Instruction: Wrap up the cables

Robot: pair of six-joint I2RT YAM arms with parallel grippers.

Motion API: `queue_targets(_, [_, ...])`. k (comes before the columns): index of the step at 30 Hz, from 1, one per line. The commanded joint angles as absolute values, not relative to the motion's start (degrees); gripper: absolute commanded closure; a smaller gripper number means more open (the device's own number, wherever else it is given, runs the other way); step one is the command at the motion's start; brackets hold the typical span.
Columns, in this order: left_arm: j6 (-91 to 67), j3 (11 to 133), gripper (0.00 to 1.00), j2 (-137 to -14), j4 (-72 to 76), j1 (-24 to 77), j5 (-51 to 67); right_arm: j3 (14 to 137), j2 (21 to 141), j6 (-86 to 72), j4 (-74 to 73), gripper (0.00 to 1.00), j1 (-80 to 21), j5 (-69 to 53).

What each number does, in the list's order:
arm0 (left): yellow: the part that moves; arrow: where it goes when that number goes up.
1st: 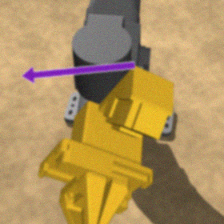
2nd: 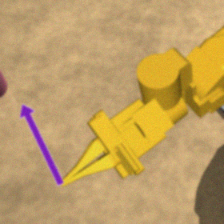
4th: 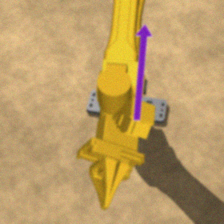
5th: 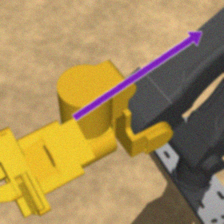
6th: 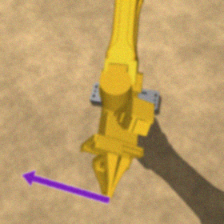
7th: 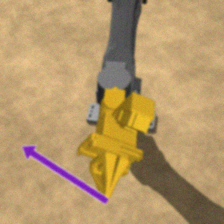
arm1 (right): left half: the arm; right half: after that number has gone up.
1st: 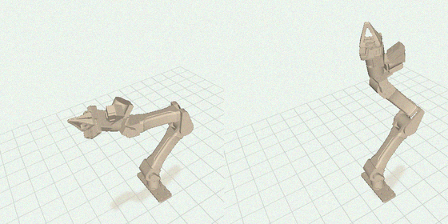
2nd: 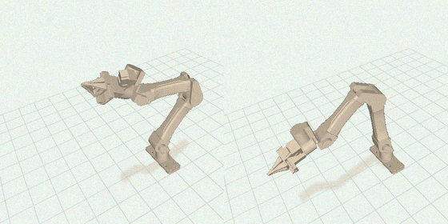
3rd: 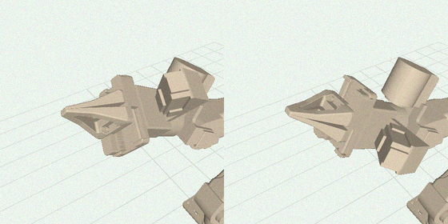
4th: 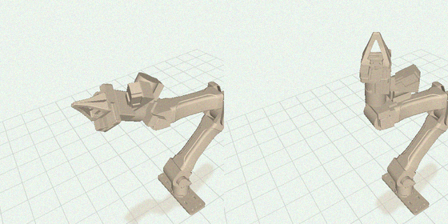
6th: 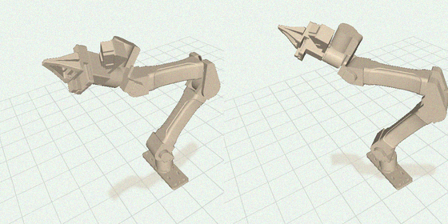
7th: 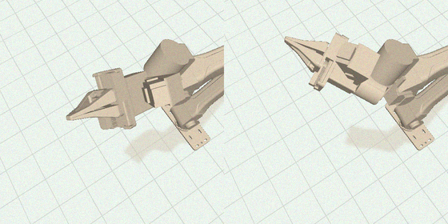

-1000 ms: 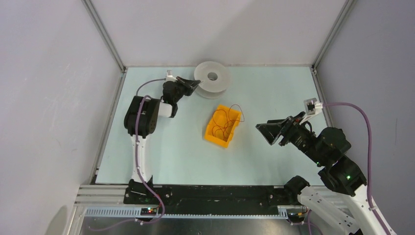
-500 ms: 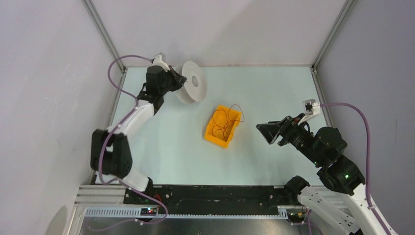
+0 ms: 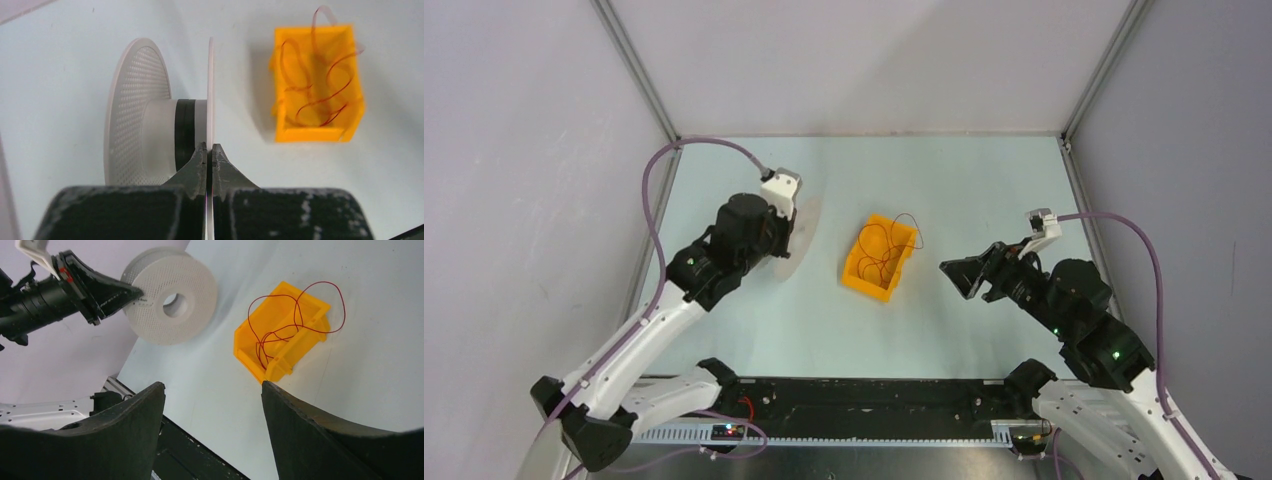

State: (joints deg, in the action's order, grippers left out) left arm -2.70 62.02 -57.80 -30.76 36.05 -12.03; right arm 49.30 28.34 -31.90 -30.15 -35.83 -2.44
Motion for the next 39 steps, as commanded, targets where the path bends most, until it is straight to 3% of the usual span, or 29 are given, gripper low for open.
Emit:
queue_targets(1, [3.43,57.51,1.00,-54.11,-34.78,36.48,-15.34,48.84,29.29,-30.84,-28.13,0.25,-36.18,-1.63])
queue_targets(12, [1.61,47.82,1.00,-46.82,-32.00,36.54,-12.06,45.55,36.63,-24.66,-22.38,0.35,-36.30,4.48])
queue_targets(25, [-1.42,48.48,0.74,-45.55,-31.36,36.47,-9.92,44.38,58.02,-18.93,-6.99,0.51,-42.01,7.89])
queue_targets(31, [-1.64,48.37,0.71,-45.57,-31.39,36.51,-9.74,44.38,66.25,-19.12,-0.92,0.58,-46.64,13.27])
queue_targets(39, [-1.62,48.08,0.71,-45.16,-31.46,36.45,-11.36,44.38,74.06,-19.00,4.46,0.58,-47.51,15.38])
